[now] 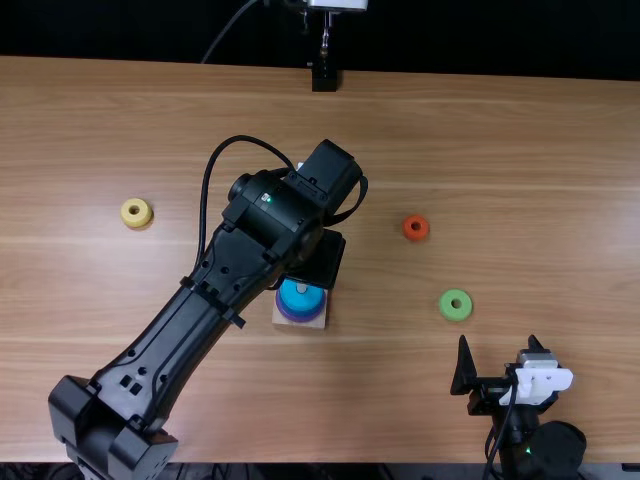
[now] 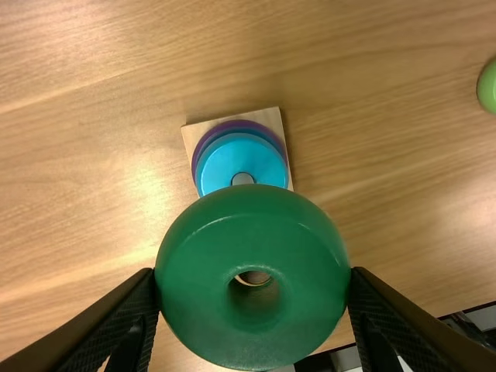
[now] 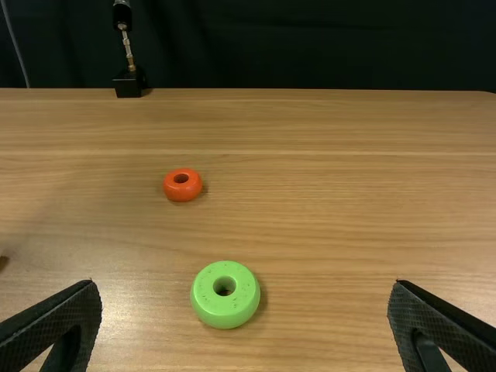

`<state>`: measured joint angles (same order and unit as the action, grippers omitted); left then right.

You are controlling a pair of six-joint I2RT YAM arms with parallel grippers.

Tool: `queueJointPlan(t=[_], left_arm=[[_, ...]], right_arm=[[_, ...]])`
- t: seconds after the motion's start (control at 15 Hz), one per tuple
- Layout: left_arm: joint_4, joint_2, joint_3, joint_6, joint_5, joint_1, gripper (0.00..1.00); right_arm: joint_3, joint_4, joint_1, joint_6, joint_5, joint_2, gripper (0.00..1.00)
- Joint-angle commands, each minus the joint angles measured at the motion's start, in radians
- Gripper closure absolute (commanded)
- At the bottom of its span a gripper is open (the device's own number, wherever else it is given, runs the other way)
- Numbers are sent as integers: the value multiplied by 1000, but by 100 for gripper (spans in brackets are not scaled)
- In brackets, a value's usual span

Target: Build the Hanoi tower: stack the rings onto the peg from bottom to top in this color order: purple, dark blue, light blue, dark green, light green, yellow, orange.

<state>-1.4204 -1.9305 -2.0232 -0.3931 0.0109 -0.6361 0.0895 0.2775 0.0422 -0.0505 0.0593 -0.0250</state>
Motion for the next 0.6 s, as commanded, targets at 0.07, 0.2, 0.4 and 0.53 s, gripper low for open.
queueJointPlan(t=[0.07, 0.2, 0.4, 0.53], left_arm=[[-4, -18, -29, -3, -5, -8, 12], [-6, -18, -26, -4, -7, -8, 0], [-4, -18, -25, -4, -26, -5, 0], [-4, -13, -26, -1, -26, 0, 0]], right_arm=[[-70, 42, 15, -3, 5, 25, 0], [-70, 42, 15, -3, 5, 25, 0], [-70, 42, 15, -3, 5, 25, 0], [-68, 42, 15, -3, 5, 25, 0]])
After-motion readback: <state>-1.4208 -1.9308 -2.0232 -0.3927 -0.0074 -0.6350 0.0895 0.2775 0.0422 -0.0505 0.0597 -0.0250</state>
